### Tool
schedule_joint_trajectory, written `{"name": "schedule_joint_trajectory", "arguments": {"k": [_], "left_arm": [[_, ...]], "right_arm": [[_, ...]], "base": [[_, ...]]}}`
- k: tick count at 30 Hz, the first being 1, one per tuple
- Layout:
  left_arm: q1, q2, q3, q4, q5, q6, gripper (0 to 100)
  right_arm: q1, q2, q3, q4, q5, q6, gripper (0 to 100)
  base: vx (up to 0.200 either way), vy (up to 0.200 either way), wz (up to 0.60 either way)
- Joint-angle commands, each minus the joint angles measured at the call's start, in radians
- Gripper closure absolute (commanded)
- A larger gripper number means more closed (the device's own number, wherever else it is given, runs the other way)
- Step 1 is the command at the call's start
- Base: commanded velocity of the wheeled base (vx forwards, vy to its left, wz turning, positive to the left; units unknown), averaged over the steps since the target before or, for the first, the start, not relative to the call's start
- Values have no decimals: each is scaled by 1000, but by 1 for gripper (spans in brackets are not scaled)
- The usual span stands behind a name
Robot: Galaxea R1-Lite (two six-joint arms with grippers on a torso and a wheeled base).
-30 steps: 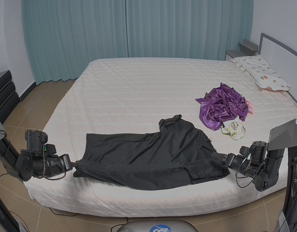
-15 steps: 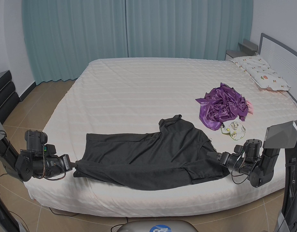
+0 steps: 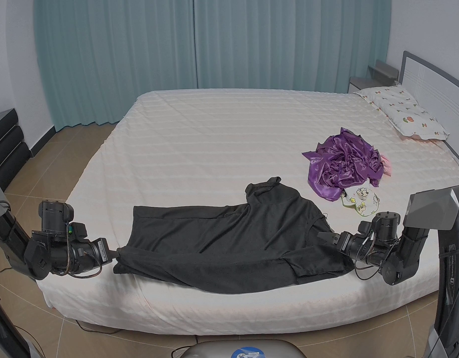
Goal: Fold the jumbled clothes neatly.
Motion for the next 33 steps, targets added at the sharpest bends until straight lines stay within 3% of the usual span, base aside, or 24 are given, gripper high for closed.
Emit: {"name": "schedule_joint_trajectory", "arguments": {"k": [1, 12, 14, 18, 25, 32, 33], "left_arm": [[5, 2, -2, -1, 0, 0, 100], [5, -4, 4, -1, 3, 0, 100], [5, -10, 7, 1, 5, 4, 100], [5, -11, 10, -1, 8, 4, 100], [20, -36, 12, 1, 35, 6, 100], [20, -21, 22, -2, 34, 6, 100], [19, -15, 19, -2, 34, 4, 100]], "right_arm": [[5, 13, 3, -7, 0, 0, 100], [-16, -29, 63, -47, 1, 11, 100], [-18, -69, 130, -161, 1, 77, 100], [-18, -115, 186, -199, 4, 94, 100], [-33, -151, 241, -204, 14, 95, 100], [-31, -56, 166, -165, 15, 68, 100], [-30, -49, 147, -144, 15, 66, 0]], "base": [[0, 0, 0], [0, 0, 0], [0, 0, 0], [0, 0, 0], [0, 0, 0], [0, 0, 0], [0, 0, 0]]}}
